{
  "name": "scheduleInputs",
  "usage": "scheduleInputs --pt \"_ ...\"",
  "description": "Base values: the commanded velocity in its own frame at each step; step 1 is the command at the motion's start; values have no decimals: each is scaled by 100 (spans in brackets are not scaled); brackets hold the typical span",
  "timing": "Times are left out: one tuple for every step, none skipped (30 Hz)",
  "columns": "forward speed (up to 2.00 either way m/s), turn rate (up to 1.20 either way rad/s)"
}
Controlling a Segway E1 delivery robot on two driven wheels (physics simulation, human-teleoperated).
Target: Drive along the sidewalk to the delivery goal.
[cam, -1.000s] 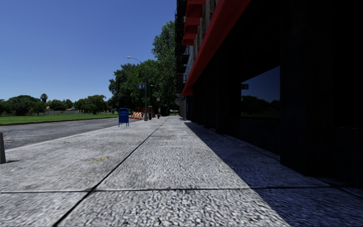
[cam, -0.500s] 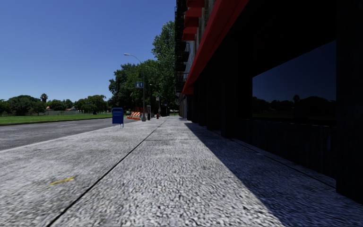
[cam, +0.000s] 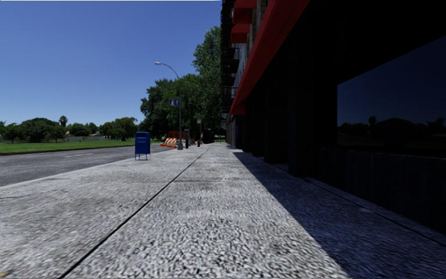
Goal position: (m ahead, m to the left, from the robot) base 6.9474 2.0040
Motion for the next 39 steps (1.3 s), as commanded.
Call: scheduleInputs --pt "200 9" --pt "200 36" --pt "200 60" --pt "200 69" --pt "200 71" --pt "200 25" --pt "200 6" --pt "200 6" --pt "200 0" --pt "200 0" --pt "200 0" --pt "200 0" --pt "200 0" --pt "200 0" --pt "200 0" --pt "200 0" --pt "200 0" --pt "200 1" --pt "200 15" --pt "200 38" --pt "200 58" --pt "200 66" --pt "200 60" --pt "200 15" --pt "200 7" --pt "200 2" --pt "200 0" --pt "200 0" --pt "200 0" --pt "200 0" --pt "200 0" --pt "200 0" --pt "200 0" --pt "200 0" --pt "200 0" --pt "200 0" --pt "200 18" --pt "200 47" --pt "200 68"
